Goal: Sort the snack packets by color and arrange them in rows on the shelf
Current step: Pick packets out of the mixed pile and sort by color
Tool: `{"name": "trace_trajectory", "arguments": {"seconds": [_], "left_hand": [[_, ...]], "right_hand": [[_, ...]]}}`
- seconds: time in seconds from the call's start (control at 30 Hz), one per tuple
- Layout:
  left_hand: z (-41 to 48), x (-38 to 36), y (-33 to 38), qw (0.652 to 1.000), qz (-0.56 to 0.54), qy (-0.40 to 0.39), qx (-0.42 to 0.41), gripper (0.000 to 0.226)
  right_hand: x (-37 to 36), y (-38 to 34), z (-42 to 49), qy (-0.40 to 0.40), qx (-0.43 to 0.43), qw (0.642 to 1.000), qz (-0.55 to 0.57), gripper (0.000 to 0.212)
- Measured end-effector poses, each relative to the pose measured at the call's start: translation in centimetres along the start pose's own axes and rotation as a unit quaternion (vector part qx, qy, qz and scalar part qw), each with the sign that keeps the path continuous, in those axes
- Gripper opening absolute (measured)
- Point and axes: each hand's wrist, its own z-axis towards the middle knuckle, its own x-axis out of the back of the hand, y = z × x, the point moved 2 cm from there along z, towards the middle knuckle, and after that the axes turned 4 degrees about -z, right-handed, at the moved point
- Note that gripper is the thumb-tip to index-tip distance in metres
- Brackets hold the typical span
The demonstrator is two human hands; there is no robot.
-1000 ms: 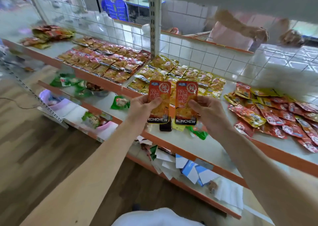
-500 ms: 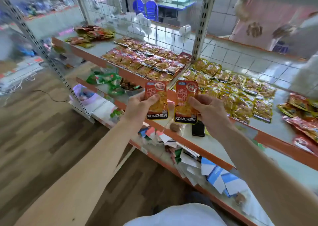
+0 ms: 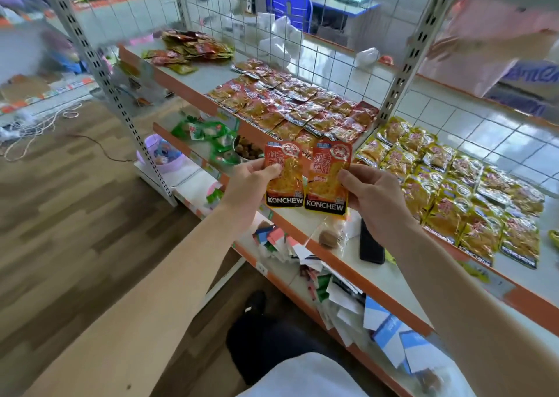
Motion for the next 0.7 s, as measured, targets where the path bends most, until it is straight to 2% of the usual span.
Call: {"name": "trace_trajectory", "arguments": {"seconds": [0.2,0.37,0.43,0.6,0.7], "left_hand": [[5.9,3.8,2.1,0.998,0.052,0.030,-0.018,0.016],[12.1,6.6,3.8,0.997,0.074,0.039,-0.003,0.026],[14.4,7.5,4.6,0.995,0.091,0.031,0.000,0.029],[19.4,9.3,7.6,0.993,0.118,0.024,0.000,0.016],[21.3,9.9,9.0,0.992,0.129,0.013,0.003,0.014]], "right_hand": [[-4.1,-0.5,5.1,0.025,-0.010,0.999,0.018,0.005],[-7.6,-0.4,10.5,0.046,-0.009,0.999,0.014,0.024],[-9.2,-0.4,12.6,0.055,-0.016,0.998,0.012,0.025],[-12.7,-1.8,16.7,0.067,-0.021,0.997,0.014,0.012],[-13.9,-2.7,18.3,0.081,-0.021,0.996,0.014,0.024]]}}
